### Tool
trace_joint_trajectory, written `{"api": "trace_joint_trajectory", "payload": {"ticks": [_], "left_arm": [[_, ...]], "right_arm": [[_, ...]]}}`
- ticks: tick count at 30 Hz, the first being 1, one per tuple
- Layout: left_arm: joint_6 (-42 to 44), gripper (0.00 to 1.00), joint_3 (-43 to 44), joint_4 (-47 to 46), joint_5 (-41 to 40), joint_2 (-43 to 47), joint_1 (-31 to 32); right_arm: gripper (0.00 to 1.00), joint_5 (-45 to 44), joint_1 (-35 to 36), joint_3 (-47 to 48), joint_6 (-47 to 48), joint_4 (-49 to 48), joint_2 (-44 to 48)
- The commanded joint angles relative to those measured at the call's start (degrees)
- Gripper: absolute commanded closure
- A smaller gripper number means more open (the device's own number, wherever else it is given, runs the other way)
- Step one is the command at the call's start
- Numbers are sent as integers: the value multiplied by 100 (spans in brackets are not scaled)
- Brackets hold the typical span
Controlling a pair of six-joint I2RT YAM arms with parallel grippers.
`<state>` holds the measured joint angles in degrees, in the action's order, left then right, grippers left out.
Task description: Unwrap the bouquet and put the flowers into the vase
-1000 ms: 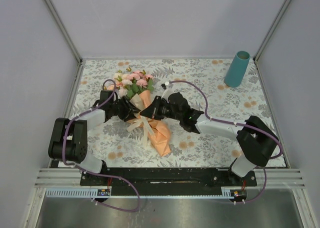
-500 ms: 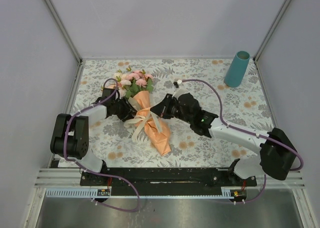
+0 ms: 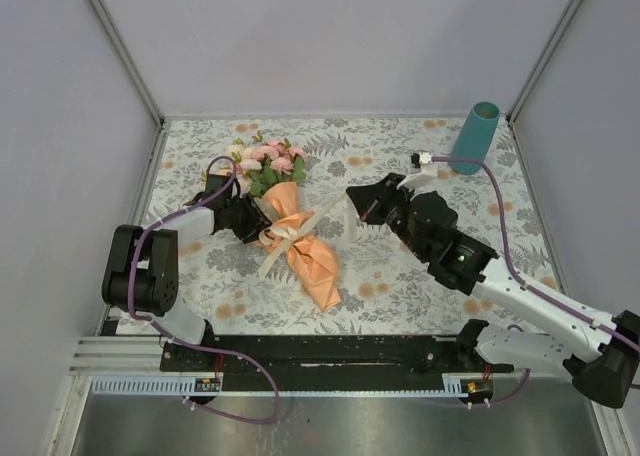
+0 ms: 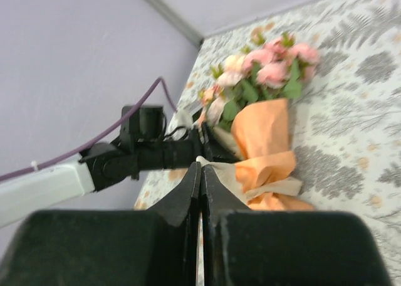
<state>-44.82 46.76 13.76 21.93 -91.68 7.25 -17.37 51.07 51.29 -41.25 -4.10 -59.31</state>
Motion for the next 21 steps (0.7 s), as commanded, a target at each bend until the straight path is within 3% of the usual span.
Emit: {"api": "trace_joint_trajectory", "payload": {"ticks": [1,7,21], "left_arm": [[166,56,131,145,-515,-140,-30],[175,55,333,162,-523,-306,-21],[509,52,1722,856,-813,-957,23]], "right_arm": [[100,-1443,35,302,696,618,507],[100,-2612,-62,681,1821,902,745],[100,-4195,-229,610,2270,885,1272]]}}
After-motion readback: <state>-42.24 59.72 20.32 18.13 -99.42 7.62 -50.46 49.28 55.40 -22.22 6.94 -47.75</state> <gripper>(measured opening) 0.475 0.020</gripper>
